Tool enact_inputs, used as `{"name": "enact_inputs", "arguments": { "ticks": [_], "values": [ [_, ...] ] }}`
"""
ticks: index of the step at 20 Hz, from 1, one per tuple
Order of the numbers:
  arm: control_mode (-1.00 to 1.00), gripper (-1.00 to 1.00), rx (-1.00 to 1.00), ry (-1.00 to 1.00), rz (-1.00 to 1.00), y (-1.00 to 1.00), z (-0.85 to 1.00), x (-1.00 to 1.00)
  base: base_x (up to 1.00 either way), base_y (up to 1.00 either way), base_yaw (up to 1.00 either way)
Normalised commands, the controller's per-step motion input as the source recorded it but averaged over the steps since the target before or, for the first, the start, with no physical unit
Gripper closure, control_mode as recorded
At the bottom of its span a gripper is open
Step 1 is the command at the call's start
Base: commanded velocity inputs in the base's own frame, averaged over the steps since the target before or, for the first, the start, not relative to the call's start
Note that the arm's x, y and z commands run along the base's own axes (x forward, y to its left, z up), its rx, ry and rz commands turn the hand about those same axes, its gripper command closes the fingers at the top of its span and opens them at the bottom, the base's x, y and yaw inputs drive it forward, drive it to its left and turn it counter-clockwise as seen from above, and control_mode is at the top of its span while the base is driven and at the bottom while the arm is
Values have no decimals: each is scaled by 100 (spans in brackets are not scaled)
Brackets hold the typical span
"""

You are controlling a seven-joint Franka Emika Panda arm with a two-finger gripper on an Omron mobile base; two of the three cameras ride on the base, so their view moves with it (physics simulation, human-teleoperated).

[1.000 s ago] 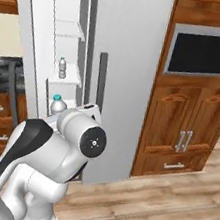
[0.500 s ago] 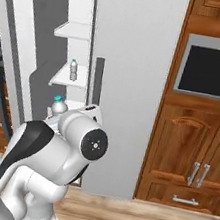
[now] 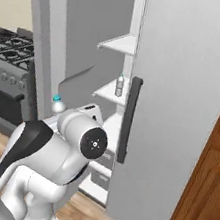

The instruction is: Take the bottled waters from the counter and place them in the freezer to freeze. Close the freezer door after placing the bottles.

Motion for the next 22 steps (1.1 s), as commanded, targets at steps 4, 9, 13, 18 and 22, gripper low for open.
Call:
{"name": "enact_inputs", "arguments": {
  "ticks": [4,9,13,18,22],
  "values": [
    [100,100,0,0,0,0,0,0,34,-99,44],
    [100,100,0,0,0,0,0,0,15,-39,6],
    [100,100,0,0,0,0,0,0,1,-13,-18],
    [100,100,0,0,0,0,0,0,28,0,-31],
    [100,100,0,0,0,0,0,0,33,33,-27]
  ]
}}
